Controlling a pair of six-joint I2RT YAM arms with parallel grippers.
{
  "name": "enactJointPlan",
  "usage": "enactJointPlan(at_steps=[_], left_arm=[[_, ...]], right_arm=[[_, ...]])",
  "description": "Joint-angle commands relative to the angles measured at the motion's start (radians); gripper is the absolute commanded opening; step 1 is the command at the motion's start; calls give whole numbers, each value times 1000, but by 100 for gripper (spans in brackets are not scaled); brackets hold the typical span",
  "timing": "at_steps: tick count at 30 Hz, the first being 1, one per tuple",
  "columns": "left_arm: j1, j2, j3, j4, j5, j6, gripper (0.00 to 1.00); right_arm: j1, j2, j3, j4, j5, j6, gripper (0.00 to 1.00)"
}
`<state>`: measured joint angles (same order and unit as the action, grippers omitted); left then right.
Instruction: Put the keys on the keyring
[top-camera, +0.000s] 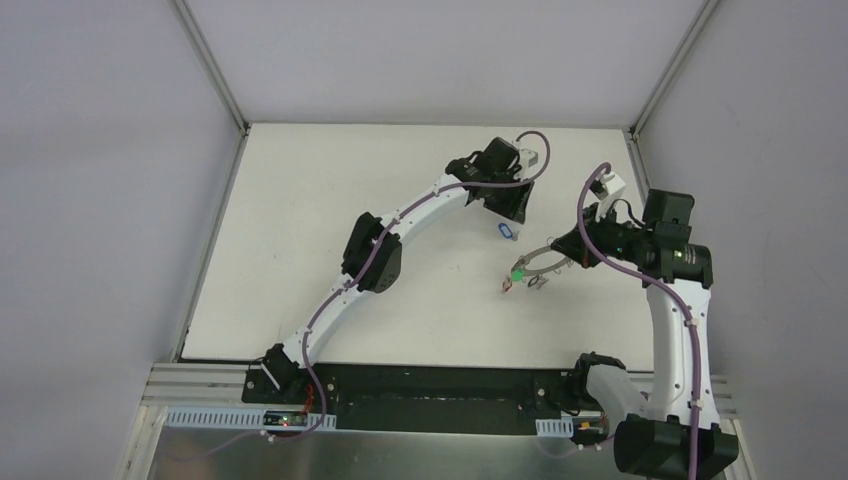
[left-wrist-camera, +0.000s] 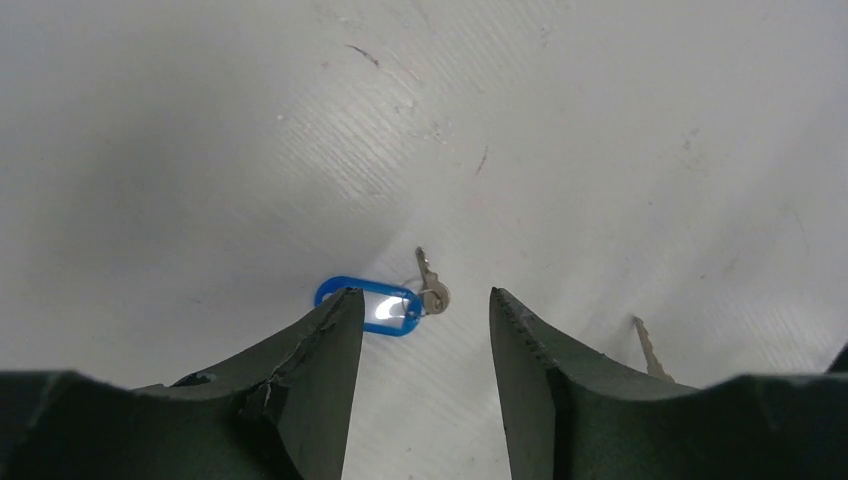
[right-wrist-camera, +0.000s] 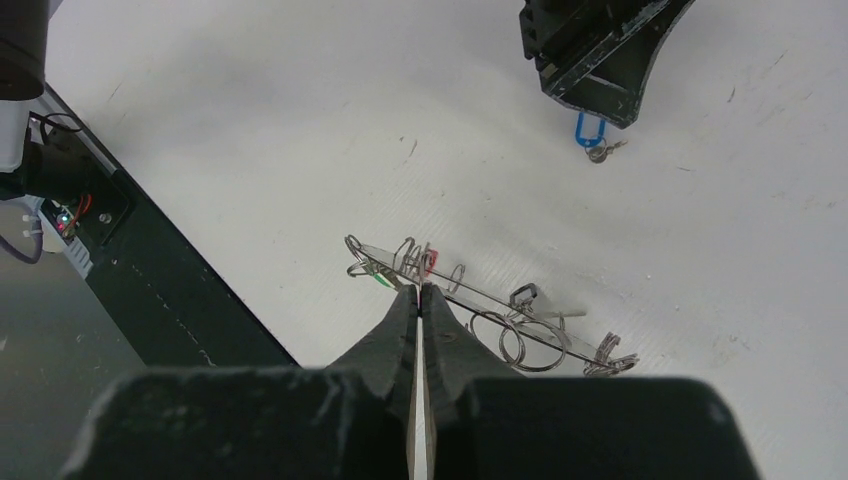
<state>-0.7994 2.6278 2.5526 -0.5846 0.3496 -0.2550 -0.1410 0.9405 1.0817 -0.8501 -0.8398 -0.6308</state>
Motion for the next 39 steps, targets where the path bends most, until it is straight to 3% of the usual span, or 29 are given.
enactJointPlan(at_steps=[1, 12, 27, 32, 39], left_arm=[[-16, 36, 82, -18, -53, -6, 49], [-62, 47, 74, -81, -123, 76, 38], [-70, -27, -118, -118, -123, 103, 27], [-70, -160, -338, -71, -125, 132, 18], [-64, -457, -764, 42, -167, 221, 14]], right_arm=[[-11, -29, -17, -4, -54, 8, 0], [-12, -41, -30, -9, -62, 6, 0], [-13, -75, -39, -29, -70, 5, 0], [-13, -84, -47, -28, -68, 5, 0], [-13, -70, -27, -29, -83, 1, 0]])
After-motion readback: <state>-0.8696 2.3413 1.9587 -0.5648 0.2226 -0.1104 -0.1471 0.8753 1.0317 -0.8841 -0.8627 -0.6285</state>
